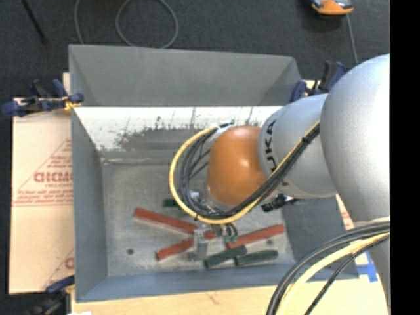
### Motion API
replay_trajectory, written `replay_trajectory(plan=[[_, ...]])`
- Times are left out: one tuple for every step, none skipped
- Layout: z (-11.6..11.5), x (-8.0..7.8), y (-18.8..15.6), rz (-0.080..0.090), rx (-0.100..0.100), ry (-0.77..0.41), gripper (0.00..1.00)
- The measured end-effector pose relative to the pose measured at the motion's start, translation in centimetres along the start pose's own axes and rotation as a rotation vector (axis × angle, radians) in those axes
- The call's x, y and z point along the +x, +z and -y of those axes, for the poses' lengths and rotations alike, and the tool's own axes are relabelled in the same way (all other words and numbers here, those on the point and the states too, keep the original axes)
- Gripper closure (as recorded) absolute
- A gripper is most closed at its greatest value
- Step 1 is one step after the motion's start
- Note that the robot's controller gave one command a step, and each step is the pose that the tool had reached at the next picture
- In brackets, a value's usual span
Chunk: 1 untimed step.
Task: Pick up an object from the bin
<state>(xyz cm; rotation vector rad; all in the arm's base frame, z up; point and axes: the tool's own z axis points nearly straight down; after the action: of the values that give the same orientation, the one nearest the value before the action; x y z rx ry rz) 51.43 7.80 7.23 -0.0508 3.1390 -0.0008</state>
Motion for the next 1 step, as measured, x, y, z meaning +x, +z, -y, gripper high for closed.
replay_trajectory(plan=[[-0.19, -0.09, -0.37, 0.003, -0.002, 0.003, 1.00]])
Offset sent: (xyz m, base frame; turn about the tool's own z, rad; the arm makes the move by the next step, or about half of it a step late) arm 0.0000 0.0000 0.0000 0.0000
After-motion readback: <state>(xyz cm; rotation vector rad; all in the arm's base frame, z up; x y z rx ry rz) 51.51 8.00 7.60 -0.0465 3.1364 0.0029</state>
